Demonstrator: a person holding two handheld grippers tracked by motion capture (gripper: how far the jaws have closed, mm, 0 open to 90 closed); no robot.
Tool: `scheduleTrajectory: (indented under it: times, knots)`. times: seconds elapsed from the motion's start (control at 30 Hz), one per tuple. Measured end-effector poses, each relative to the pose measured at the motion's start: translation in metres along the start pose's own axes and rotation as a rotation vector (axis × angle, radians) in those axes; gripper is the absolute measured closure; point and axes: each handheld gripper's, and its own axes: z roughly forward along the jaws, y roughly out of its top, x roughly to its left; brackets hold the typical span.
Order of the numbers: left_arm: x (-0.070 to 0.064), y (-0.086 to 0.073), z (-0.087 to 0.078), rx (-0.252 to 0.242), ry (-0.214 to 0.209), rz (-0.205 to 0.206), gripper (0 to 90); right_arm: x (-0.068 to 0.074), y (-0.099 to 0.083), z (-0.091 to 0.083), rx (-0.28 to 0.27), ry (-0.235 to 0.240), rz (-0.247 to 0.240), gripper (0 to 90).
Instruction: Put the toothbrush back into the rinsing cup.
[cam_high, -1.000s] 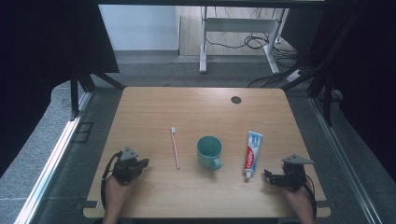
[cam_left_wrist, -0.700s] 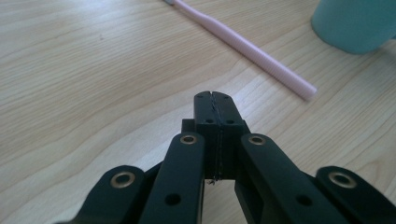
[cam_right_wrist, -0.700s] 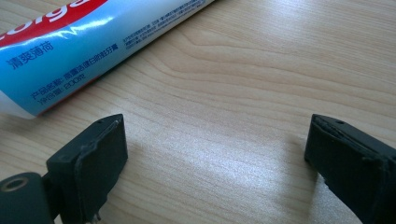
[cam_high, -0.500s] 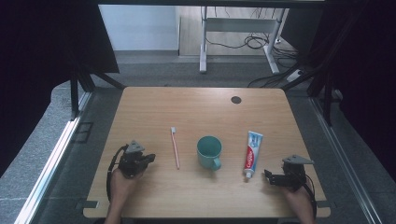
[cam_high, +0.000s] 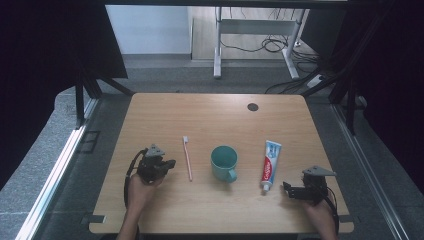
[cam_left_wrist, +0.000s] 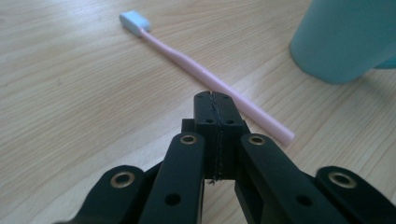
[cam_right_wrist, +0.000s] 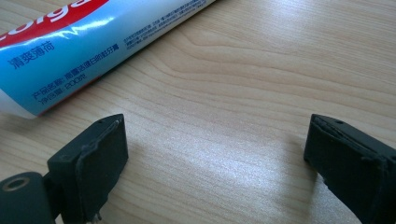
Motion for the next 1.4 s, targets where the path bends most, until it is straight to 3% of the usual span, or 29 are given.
scheduleTrajectory:
  times: [0.43, 0.63, 1.0, 1.4]
  knots:
    - [-0.013, 0.021, 0.024, 0.029, -0.032, 0.032, 89.7, 0.000, 0.000, 0.000, 0.000, 0.001, -0.001, 5.7]
    - [-0.019, 0.023, 0.036, 0.049, -0.046, 0.039, 89.8, 0.000, 0.000, 0.000, 0.000, 0.001, -0.001, 5.7]
    - [-0.029, 0.013, 0.052, 0.086, -0.071, 0.046, 89.8, 0.000, 0.000, 0.000, 0.000, 0.001, -0.001, 5.6]
    - [-0.028, 0.000, 0.046, 0.102, -0.058, 0.037, 89.7, 0.000, 0.000, 0.000, 0.000, 0.001, -0.001, 5.6]
